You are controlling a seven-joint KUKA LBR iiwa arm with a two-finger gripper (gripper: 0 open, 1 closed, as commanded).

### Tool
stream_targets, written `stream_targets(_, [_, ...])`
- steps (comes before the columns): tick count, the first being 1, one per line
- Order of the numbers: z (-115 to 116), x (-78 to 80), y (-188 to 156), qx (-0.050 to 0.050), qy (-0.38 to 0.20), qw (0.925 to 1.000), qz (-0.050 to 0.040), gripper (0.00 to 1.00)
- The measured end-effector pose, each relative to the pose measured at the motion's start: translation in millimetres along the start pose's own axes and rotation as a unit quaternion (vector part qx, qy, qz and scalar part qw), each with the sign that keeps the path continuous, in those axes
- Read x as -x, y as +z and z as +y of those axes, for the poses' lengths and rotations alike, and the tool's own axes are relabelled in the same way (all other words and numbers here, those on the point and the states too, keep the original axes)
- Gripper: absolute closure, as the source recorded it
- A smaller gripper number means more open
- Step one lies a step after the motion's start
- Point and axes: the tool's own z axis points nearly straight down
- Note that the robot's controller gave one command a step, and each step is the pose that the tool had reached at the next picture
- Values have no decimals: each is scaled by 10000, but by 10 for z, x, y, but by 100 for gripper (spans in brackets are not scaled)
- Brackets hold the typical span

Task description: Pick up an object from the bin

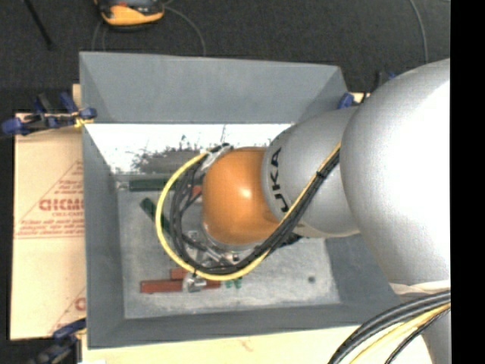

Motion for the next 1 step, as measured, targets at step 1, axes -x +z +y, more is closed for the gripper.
stream_targets(1, [55, 206, -335, -4, 3, 10000, -6, 0])
